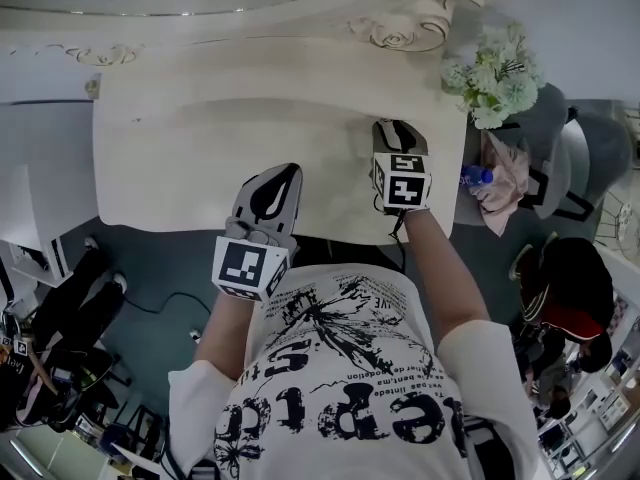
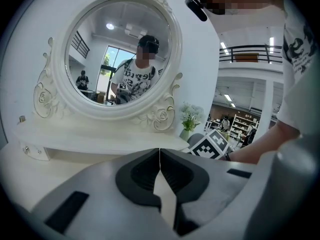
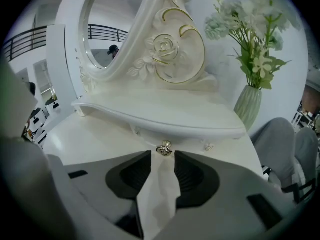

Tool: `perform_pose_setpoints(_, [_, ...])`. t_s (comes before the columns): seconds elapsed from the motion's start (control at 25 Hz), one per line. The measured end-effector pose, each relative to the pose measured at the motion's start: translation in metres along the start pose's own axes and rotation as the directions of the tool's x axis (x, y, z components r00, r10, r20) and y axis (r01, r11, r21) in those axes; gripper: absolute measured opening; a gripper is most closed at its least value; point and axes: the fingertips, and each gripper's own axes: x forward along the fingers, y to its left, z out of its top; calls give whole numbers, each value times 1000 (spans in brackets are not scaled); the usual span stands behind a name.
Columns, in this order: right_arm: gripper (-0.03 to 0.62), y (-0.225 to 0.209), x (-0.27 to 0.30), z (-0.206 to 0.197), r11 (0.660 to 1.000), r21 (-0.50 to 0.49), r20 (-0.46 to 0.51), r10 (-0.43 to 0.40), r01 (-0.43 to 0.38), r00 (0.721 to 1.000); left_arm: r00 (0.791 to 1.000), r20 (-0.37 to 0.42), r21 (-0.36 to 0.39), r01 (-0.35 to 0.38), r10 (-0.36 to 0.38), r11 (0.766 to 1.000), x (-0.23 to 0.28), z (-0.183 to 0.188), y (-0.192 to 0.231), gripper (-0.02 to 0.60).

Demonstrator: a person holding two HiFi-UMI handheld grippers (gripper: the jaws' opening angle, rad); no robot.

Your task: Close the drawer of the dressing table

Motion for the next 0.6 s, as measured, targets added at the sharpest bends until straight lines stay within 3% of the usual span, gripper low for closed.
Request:
perform_pose_setpoints(0.24, [134, 2, -29, -6, 998, 61, 17, -1, 0, 1000, 1000, 14, 23, -25, 25, 999, -6, 9, 3, 20])
perform_pose_setpoints(0.32, [80, 3, -44, -4, 996, 87, 38, 4, -8, 999, 999, 20, 30, -29, 29, 999, -9, 12, 2, 20])
perform_pose_setpoints(0.4, [39, 4, -61, 4, 995, 99, 80, 11, -19, 997, 999, 30, 39, -35, 33, 999, -12, 16, 1, 20])
perform_pose_setpoints(0.6, [24, 9, -107, 36, 997, 47, 217, 46, -58, 975, 996, 73, 63, -51, 46, 997, -19, 33, -3, 20])
